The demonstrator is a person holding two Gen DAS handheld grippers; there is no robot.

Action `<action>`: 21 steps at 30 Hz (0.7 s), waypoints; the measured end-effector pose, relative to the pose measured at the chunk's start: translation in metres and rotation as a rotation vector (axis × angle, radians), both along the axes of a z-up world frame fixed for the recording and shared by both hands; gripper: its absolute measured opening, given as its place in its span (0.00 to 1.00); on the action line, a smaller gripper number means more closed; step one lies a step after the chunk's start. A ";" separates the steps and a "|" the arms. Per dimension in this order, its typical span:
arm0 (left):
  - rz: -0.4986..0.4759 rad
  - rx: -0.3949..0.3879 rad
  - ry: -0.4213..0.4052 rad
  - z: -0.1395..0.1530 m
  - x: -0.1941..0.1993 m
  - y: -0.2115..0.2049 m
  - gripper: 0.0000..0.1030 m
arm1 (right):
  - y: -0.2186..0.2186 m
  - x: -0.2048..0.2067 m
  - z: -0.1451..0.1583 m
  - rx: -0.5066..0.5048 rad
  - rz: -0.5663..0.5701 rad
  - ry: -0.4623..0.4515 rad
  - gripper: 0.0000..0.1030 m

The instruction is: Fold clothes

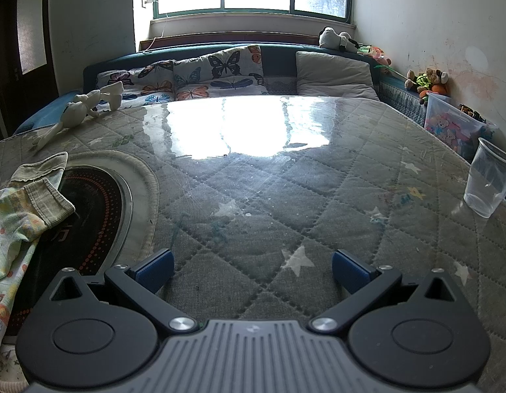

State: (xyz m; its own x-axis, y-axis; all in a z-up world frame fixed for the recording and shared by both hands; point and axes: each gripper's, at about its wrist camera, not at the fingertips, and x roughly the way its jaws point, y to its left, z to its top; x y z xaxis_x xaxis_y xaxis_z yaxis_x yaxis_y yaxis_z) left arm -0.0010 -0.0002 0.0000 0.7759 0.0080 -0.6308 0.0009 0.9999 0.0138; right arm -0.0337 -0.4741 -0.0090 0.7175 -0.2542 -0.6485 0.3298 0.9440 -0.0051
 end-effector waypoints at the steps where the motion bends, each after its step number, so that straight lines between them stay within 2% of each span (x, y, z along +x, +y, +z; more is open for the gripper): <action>1: 0.003 -0.001 0.002 0.000 -0.001 0.000 1.00 | 0.000 0.000 0.000 -0.001 0.000 0.000 1.00; 10: 0.032 -0.006 0.020 0.000 -0.006 -0.001 1.00 | 0.005 -0.007 0.004 0.006 0.007 0.011 1.00; 21: 0.038 0.037 0.029 0.007 -0.051 -0.021 1.00 | 0.044 -0.052 0.019 0.026 0.103 -0.014 1.00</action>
